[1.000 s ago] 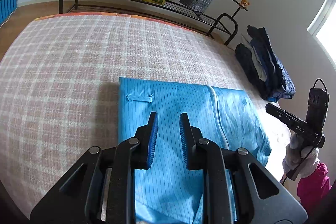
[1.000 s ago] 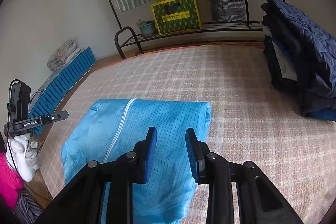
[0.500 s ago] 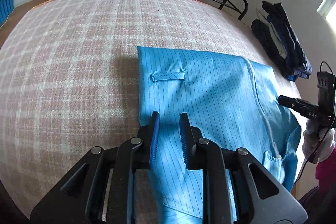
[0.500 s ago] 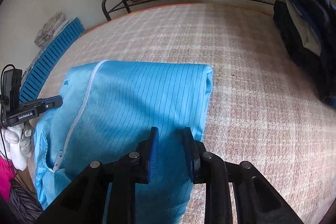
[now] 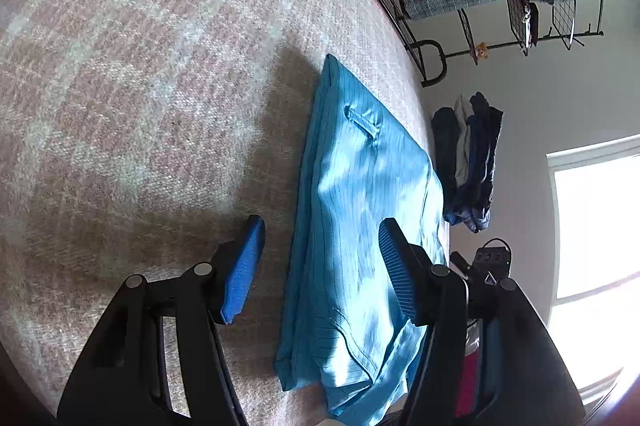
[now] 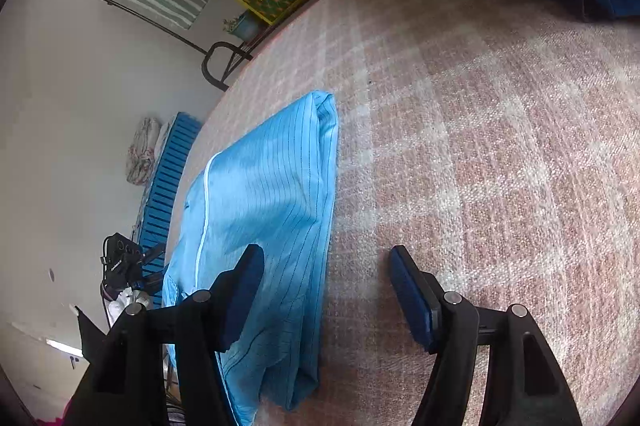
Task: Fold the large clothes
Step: 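Lift the folded coat with both tools and carry it toward the navy clothes stack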
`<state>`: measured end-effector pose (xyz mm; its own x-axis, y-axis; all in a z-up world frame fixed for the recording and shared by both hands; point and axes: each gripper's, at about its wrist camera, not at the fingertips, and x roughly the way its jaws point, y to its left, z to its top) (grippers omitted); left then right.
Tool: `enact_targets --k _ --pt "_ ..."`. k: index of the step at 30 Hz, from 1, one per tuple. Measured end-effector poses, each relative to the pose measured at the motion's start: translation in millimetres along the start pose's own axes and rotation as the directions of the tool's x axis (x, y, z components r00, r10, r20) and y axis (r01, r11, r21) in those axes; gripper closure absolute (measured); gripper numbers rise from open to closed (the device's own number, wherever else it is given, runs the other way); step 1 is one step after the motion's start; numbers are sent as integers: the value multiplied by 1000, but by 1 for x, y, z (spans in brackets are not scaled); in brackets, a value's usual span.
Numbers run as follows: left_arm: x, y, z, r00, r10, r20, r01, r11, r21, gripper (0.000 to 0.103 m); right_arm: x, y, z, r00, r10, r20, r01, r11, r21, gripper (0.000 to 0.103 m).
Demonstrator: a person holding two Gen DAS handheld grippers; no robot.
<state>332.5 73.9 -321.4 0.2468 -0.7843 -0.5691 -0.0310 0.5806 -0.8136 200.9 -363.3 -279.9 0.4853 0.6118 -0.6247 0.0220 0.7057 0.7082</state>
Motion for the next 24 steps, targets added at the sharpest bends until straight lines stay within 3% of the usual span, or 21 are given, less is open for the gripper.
enact_targets --k 3,6,9,11,13,16,19,24 --pt "6 -5 3 1000 -11 -12 11 1000 16 43 10 -8 1 994 97 -46 -95 995 44 44" --pt "10 -4 7 999 -40 -25 40 999 -5 43 20 -8 2 989 140 -51 -138 989 51 48" --pt "19 -13 11 999 -32 -37 33 999 11 44 35 -3 3 983 167 -77 -164 985 44 61" --pt "25 -19 13 999 -13 -39 14 1000 25 48 48 5 6 985 154 -84 -152 988 29 69" --pt "27 -23 13 999 27 -23 -26 999 40 62 57 12 7 983 159 -90 -157 987 29 69" --pt "37 -37 10 992 129 0 -129 989 78 85 65 23 5 988 116 -103 -117 993 -1 74" --pt "39 -60 2 978 202 56 -208 965 157 95 62 41 -1 996 4 -93 -11 997 -79 85" --pt "28 -100 -20 956 251 152 -285 914 288 99 51 85 -11 985 -166 -49 151 964 -220 96"
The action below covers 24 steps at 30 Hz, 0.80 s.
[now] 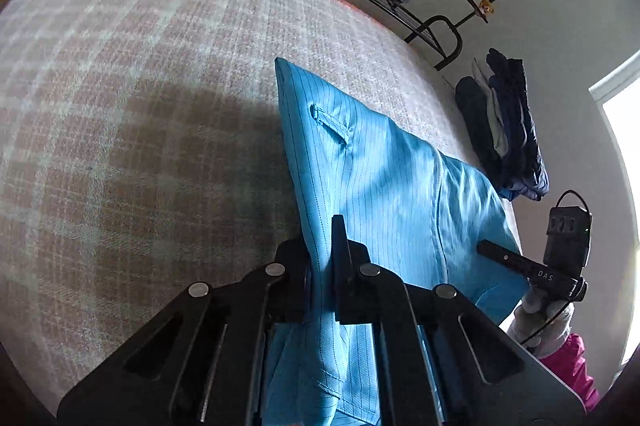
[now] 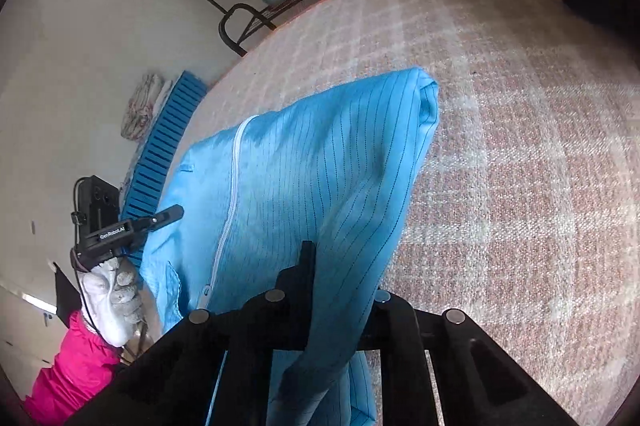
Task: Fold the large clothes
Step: 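Lift the folded coat with both tools and carry it toward the navy clothes stack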
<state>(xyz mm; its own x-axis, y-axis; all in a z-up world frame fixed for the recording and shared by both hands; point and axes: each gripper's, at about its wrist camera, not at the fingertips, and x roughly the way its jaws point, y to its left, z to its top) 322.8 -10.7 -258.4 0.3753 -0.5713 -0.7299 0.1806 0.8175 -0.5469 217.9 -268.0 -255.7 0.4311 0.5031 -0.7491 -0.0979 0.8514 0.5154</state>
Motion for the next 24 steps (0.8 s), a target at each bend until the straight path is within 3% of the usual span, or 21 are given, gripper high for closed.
enact_targets --k 6,10,16,24 --pt "-24 -41 -16 999 -6 43 2 996 87 99 -35 50 -9 986 -156 55 162 975 -149 99" --pt "-44 -62 -29 998 -37 60 30 993 117 100 -69 65 -16 974 -198 108 215 958 -190 99" --pt "-63 -122 -37 991 -98 86 81 980 182 100 -139 61 -33 951 -252 178 284 941 -185 100" --pt "-66 -225 -32 978 -187 96 157 954 254 100 -238 47 -34 897 -340 284 391 908 -148 100"
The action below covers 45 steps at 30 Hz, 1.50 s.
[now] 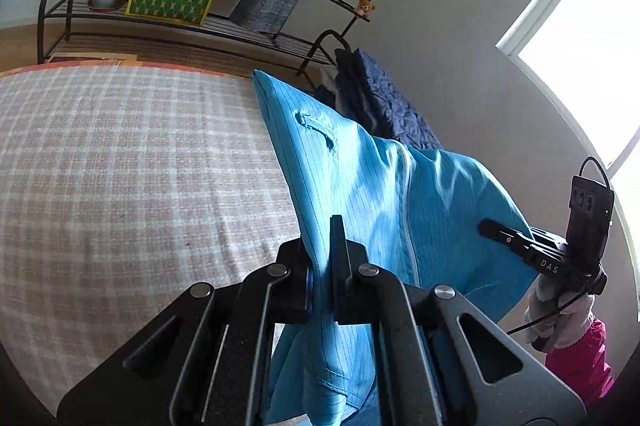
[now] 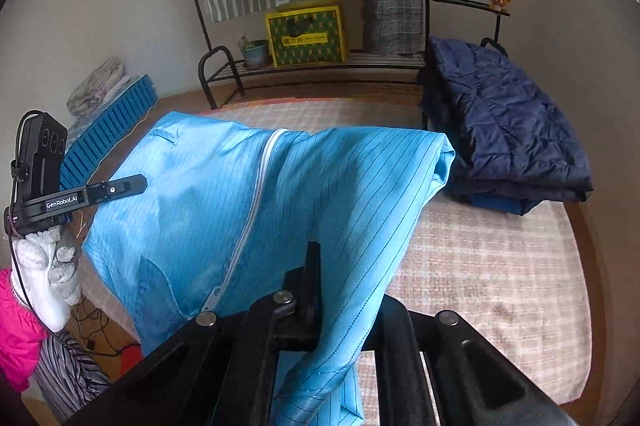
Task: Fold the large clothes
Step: 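Lift the folded coat with both tools and carry it toward the navy clothes stack, then lower the folded coat onto the navy clothes stack and open both tools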
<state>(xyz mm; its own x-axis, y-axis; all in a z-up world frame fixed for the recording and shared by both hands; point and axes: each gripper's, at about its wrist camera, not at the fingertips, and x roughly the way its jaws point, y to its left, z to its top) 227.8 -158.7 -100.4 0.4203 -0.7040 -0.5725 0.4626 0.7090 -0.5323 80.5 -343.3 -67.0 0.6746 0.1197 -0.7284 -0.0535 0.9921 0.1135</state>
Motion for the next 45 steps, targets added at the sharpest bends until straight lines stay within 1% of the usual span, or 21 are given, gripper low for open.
enact_targets --k 5,10,13,15,18,21,24,27,30,34,37,38,39,40,41,42,43,44,45 --pt "29 -61 31 999 -41 2 41 998 53 100 -44 -44 15 996 -67 58 66 997 28 100" --pt "71 -119 69 996 -87 7 86 991 98 100 -69 -93 48 984 -140 114 133 989 63 100" --pt "107 -142 99 993 -117 4 115 983 141 100 -68 -126 74 974 -186 131 176 981 84 100" --pt "135 -150 121 992 -130 1 128 978 163 100 -61 -148 94 966 -218 136 206 974 99 100" --pt "177 -152 158 989 -149 0 147 974 173 100 -43 -183 128 956 -259 141 245 963 109 100" --pt "218 -147 193 988 -156 19 150 973 176 100 -21 -217 165 945 -291 148 276 954 115 100" --pt "256 -145 225 989 -139 49 126 972 200 100 10 -246 199 932 -326 156 311 943 115 100" --pt "292 -140 246 990 -124 64 108 972 211 100 45 -268 224 923 -353 153 340 935 105 100" --pt "327 -129 254 994 -94 63 79 974 210 100 79 -288 238 922 -358 144 344 932 111 100" --pt "364 -109 254 997 -49 54 39 984 174 100 123 -305 241 928 -352 123 341 934 106 100" --pt "380 -95 249 998 16 62 -27 985 172 99 151 -320 236 919 -382 95 371 922 113 99" --pt "386 -93 248 997 49 59 -58 982 180 98 159 -327 233 916 -393 80 381 916 125 95" --pt "392 -90 247 996 70 48 -78 979 187 94 166 -335 230 906 -420 55 409 901 143 92" --pt "396 -89 246 994 100 40 -106 975 197 87 171 -343 226 891 -452 32 441 882 164 78" --pt "398 -88 244 991 129 42 -135 969 206 82 174 -349 222 870 -492 18 481 858 179 64" --pt "399 -89 243 986 157 46 -164 962 218 66 175 -354 218 849 -528 8 517 835 191 58" --pt "397 -89 243 981 184 62 -193 956 221 52 176 -358 215 832 -554 -8 545 815 198 55" --pt "393 -88 242 977 199 83 -212 954 211 49 177 -362 211 820 -572 -30 566 801 195 55" --pt "389 -87 243 975 203 94 -218 956 198 48 177 -365 209 804 -592 -51 589 785 193 55"
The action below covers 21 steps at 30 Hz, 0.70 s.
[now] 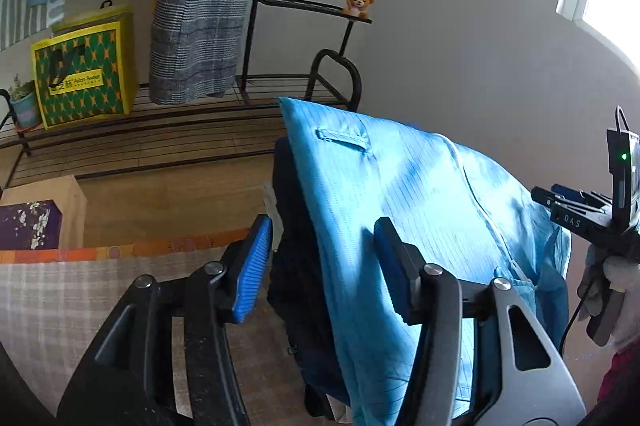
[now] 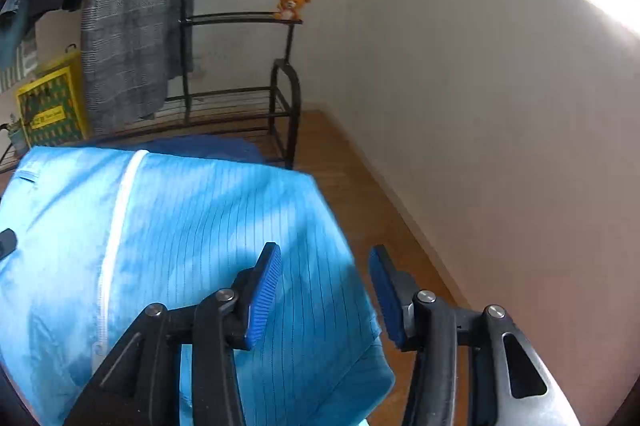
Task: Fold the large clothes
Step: 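Lower the folded coat onto the navy clothes stack and open both tools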
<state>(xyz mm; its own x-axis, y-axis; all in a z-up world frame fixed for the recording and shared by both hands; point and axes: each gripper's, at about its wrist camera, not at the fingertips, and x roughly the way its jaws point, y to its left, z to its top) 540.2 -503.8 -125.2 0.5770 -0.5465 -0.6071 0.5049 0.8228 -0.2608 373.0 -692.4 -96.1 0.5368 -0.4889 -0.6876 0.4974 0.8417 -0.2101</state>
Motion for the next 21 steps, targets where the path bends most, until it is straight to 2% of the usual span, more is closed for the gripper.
enact_targets --k 2,3,4,5,9,15,20,21 --pt "-9 1 1 1000 -8 -3 8 1000 -5 48 -8 -9 -5 1000 8 8 -8 1000 25 54" --pt "-15 -1 1 1000 -4 2 4 1000 6 48 -14 -16 -7 999 37 22 -38 998 42 52" --pt "-22 -2 1 1000 0 12 0 1000 17 48 -22 -20 -8 998 45 31 -47 997 57 46" --pt "-31 -4 0 1000 -2 19 2 1000 26 48 -29 -25 -9 998 43 43 -46 996 73 45" --pt "-73 -15 -4 999 -30 42 28 998 48 48 -68 -36 -16 993 93 78 -102 988 116 45" --pt "-165 -30 -17 993 -82 87 77 995 57 47 -142 -27 -25 986 123 114 -133 987 86 45" --pt "-259 -39 -30 984 -107 139 94 991 99 46 -224 -12 -40 982 137 132 -148 987 70 45" --pt "-279 -39 -34 982 -114 152 98 989 108 44 -244 -9 -45 979 145 144 -155 986 65 45"
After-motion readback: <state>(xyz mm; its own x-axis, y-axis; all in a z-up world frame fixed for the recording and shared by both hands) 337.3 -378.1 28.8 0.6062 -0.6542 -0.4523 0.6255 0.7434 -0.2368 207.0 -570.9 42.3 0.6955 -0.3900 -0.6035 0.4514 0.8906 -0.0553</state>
